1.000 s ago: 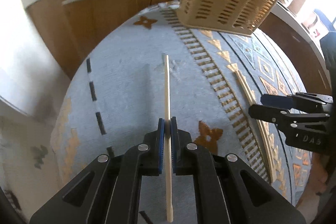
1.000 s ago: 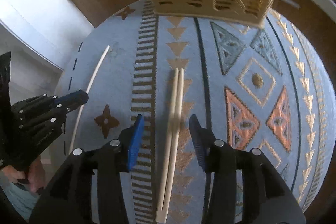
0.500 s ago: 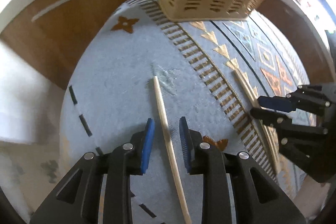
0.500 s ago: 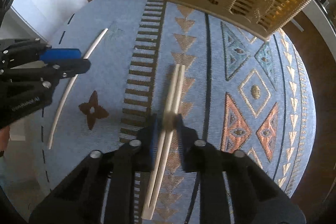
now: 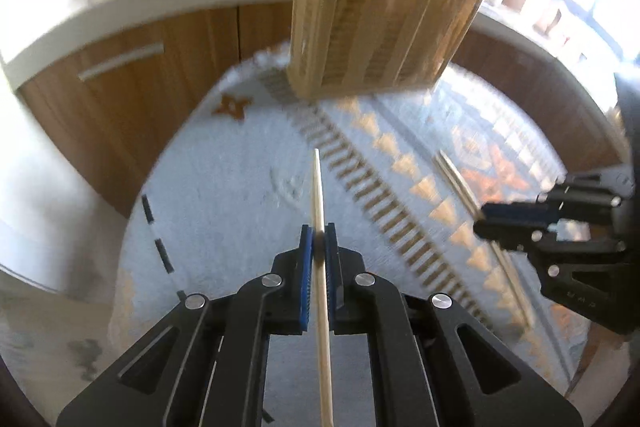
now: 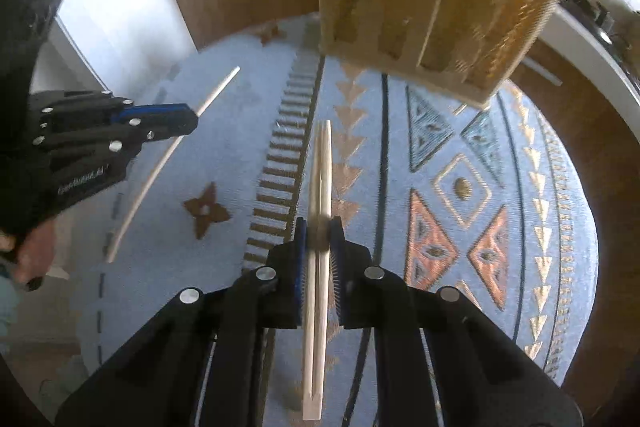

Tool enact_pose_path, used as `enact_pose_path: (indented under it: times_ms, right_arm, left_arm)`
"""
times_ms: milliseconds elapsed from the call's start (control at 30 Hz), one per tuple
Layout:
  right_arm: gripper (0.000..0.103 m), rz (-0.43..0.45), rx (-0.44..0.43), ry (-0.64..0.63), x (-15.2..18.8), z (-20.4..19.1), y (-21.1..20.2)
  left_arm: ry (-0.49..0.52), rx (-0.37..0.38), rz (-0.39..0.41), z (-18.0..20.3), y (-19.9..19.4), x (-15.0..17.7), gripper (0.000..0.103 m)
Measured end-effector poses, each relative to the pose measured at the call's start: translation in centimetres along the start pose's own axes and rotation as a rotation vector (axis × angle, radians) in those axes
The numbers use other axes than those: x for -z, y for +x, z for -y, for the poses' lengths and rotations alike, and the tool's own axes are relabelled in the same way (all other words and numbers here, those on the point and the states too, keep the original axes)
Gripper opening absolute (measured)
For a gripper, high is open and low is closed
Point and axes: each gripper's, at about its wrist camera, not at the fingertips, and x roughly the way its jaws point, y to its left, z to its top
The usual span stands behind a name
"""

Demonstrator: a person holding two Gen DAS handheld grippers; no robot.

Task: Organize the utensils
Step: 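Lift both held chopsticks upright and carry them over the tan basket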

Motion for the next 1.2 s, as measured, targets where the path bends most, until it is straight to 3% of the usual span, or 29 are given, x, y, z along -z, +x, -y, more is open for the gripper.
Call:
enact_pose_path:
  times_ms: [233, 400, 567, 700, 800, 900, 1000, 1200]
  right_arm:
    - [0.010, 0.251, -0.110, 0.053, 2.7, 3.2, -6.5]
    - [0.010, 0.444, -0.144, 0.065, 2.2, 5.2, -11.4]
    - [0.010, 0.636, -0.081, 0.080, -1.1, 6.7, -14.6]
    - [0.010, 0.741, 0.006, 0.120, -4.0, 8.1, -15.9]
    - [0.010, 0.815, 0.071, 0.165, -6.2, 9.5, -16.5]
    - [0.010, 0.869, 0.090, 0.215, -8.5, 11.5, -16.2]
    - [0.010, 0.909, 0.033, 0.295, -10.4, 14.3, -15.5]
    - [0.010, 1.044, 0.186, 0.317, -12.0, 16.2, -14.1]
  left_arm:
    - [-0.005, 0.022, 0.259, 1.9, -5.7, -1.3, 0.003]
    - [-0.023, 0.031, 0.441, 3.1, -9.0, -3.8, 0.003]
    - [-0.043, 0.020, 0.607, 4.2, -11.3, -6.9, 0.003]
    - [-0.037, -0.033, 0.779, 5.3, -12.5, -9.7, 0.004]
    - [-0.033, -0.056, 0.863, 6.1, -11.9, -11.6, 0.004]
    - [-0.020, -0.094, 0.931, 6.5, -10.7, -13.3, 0.004]
    - [-0.001, -0.115, 0.988, 6.8, -9.4, -14.7, 0.004]
    - [-0.006, -0.099, 1.001, 5.9, -6.8, -17.1, 0.004]
